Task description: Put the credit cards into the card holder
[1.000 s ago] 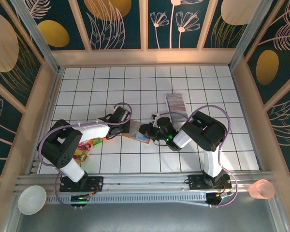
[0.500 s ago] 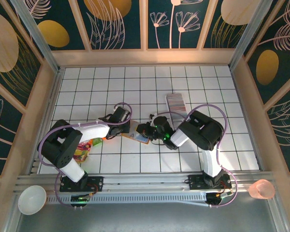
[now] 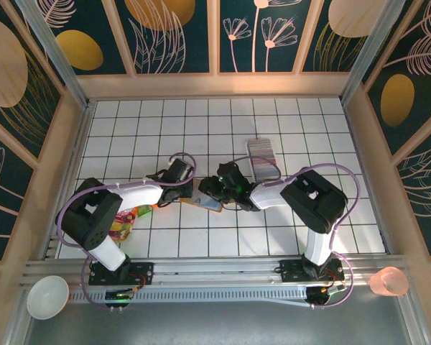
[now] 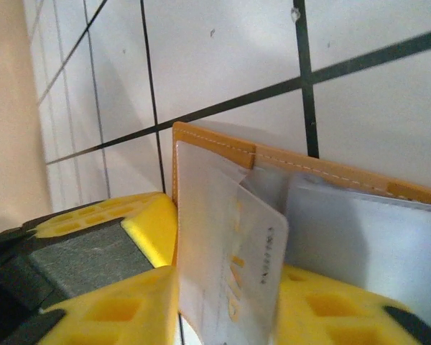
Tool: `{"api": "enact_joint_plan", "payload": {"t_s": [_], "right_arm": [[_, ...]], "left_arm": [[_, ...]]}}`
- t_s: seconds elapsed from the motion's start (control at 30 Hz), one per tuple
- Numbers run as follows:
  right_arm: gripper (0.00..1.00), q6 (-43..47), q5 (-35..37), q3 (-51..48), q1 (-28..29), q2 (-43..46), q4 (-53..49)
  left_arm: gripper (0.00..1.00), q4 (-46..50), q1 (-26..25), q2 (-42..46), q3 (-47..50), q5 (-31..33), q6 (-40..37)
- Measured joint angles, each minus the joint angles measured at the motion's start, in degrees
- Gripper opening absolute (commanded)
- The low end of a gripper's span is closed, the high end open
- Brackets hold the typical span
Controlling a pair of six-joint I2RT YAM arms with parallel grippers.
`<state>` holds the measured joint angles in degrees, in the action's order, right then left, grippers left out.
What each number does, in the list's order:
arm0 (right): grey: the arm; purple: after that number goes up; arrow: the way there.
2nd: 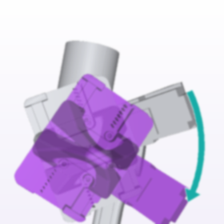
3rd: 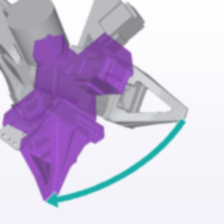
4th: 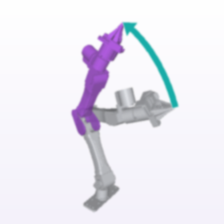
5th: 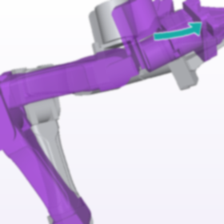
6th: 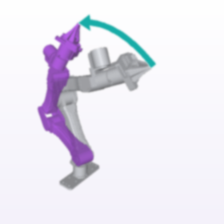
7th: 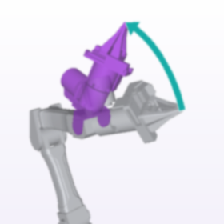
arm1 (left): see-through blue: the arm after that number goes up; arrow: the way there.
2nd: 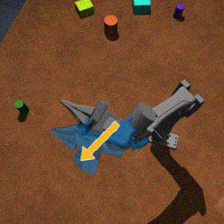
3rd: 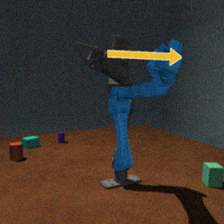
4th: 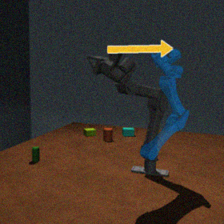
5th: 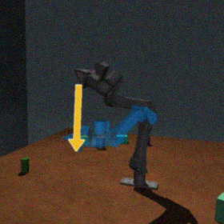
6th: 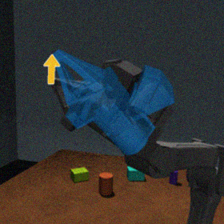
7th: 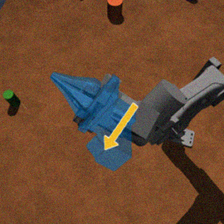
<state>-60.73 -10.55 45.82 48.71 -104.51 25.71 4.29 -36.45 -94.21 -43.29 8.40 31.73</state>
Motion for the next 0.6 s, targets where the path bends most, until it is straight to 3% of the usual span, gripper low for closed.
{"api": "enact_joint_plan", "payload": {"t_s": [0.27, 0.37, 0.6], "right_arm": [[0.43, 3.17, 2.03, 2.93, 0.52, 1.14, -9.31], [0.37, 3.72, 2.21, 3.48, 0.59, 1.14, -10.88], [0.37, 4.96, 2.21, 5.70, 0.59, 0.57, -14.73]], "left_arm": [[0.00, -0.87, -0.11, 0.55, 0.81, -1.05, 0.66], [0.00, -1.66, -0.11, 1.09, 1.66, -1.99, 1.09], [0.00, -3.37, -0.92, 1.79, 3.02, -5.09, 2.21]]}}
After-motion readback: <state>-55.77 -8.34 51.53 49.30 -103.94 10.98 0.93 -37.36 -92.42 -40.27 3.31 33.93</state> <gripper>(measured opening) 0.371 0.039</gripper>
